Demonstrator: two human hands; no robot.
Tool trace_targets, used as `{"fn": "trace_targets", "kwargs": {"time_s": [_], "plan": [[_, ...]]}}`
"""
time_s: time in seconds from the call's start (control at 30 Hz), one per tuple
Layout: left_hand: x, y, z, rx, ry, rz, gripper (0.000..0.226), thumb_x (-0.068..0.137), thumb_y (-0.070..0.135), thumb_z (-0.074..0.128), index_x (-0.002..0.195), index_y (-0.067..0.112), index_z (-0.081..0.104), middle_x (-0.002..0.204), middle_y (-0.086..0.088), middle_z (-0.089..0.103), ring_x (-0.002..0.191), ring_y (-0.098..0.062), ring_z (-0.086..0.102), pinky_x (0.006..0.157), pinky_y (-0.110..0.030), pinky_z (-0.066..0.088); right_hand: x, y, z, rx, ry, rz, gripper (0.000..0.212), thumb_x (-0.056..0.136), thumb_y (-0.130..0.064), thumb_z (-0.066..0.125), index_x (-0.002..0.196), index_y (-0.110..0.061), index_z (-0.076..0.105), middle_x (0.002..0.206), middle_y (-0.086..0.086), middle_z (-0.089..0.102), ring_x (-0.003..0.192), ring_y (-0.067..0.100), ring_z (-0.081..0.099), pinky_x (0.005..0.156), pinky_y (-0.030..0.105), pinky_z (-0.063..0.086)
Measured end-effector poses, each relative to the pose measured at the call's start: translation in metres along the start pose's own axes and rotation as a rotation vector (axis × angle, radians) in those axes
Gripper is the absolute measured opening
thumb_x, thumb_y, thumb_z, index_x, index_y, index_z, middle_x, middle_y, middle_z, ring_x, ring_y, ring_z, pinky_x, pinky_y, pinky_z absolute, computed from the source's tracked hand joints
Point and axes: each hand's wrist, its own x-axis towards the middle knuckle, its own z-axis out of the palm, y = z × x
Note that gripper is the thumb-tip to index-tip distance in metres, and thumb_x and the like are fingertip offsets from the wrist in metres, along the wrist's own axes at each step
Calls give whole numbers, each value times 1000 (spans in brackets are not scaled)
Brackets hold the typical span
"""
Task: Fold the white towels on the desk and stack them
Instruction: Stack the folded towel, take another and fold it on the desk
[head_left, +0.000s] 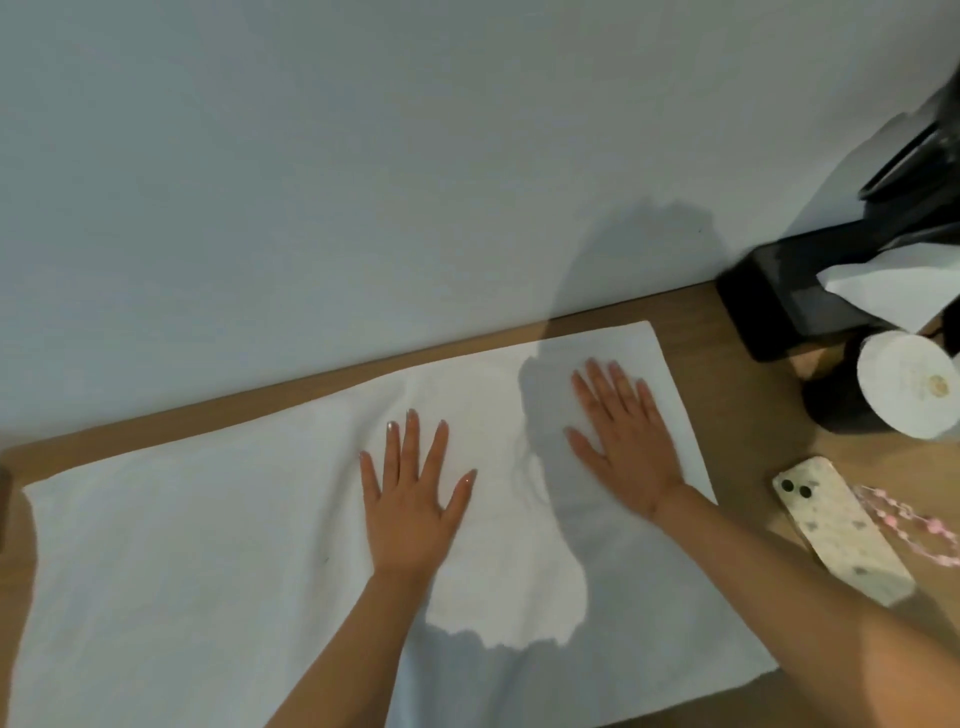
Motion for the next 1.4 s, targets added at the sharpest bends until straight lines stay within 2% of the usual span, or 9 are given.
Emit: {"fn": "trace_targets", "kwargs": {"time_s": [0.57, 0.73, 0.83, 0.9, 0.97, 1.07, 1.13, 1.23, 1.4], "plan": [[5, -5, 16, -9, 137, 38, 71, 90, 72, -6, 154, 41, -6, 162, 7, -18, 148, -15, -22, 119, -48, -14, 3, 3, 11, -1, 107, 17, 71, 92, -64, -2, 153, -29, -11, 160, -9, -21, 147, 13, -21, 120, 36, -12], [12, -10, 27, -30, 203, 50, 72, 89, 70, -2, 155, 41, -4, 163, 9, -15, 149, -12, -19, 120, -45, -12, 8, 8, 18, 52, 180, -30, 69, 95, -62, 12, 155, -29, -3, 161, -10, -13, 148, 12, -14, 118, 33, -11], [7, -9, 21, -33, 194, 78, 66, 96, 64, 11, 156, 38, 6, 165, 7, -6, 151, -13, -10, 121, -46, -6, 7, 10, 15, 362, 190, -66, 57, 99, -50, 38, 151, -28, 28, 158, -14, 13, 148, 11, 9, 119, 29, 6], [-1, -4, 14, -48, 223, 61, 59, 101, 55, 22, 155, 33, 19, 165, 5, 3, 151, -13, -3, 122, -46, -3, 5, 13, 3, 942, 258, -39, 31, 96, -26, 58, 127, -23, 59, 142, -7, 47, 124, 10, 50, 101, 20, 40], [-7, 7, 6, -29, 318, 26, 50, 103, 45, 33, 151, 30, 32, 164, 3, 13, 151, -13, 3, 122, -45, -3, 12, 32, -13, 1265, 341, 46, 18, 92, -12, 63, 109, -14, 67, 120, 4, 61, 101, 13, 59, 87, 21, 49], [-10, 43, -2, -74, 400, 76, 49, 102, 43, 38, 149, 30, 36, 163, 2, 18, 151, -14, 10, 122, -42, 0, 37, 68, -40, 1003, 427, 166, 13, 90, -17, 64, 101, -13, 67, 110, 11, 67, 97, 26, 61, 89, 38, 51], [-12, 70, 2, -121, 282, 149, 53, 102, 50, 33, 152, 31, 31, 164, 1, 12, 151, -15, 6, 121, -41, 3, 49, 75, -48, 914, 336, 228, 12, 89, -26, 65, 92, -14, 67, 104, 13, 68, 97, 32, 63, 88, 43, 53], [-14, 90, 28, -59, 153, 153, 59, 102, 55, 19, 156, 35, 11, 165, 2, -5, 151, -15, -9, 122, -43, -4, 67, 68, -44, 818, 221, 239, 35, 87, -34, 67, 110, -8, 66, 114, 12, 64, 107, 33, 59, 90, 40, 51], [-6, 83, 42, -13, 178, 147, 60, 100, 59, 12, 155, 40, 0, 164, 6, -12, 150, -11, -16, 121, -43, -9, 86, 62, -41, 631, 212, 229, 21, 86, -28, 68, 84, -8, 62, 95, 12, 62, 96, 29, 61, 79, 32, 49]]}}
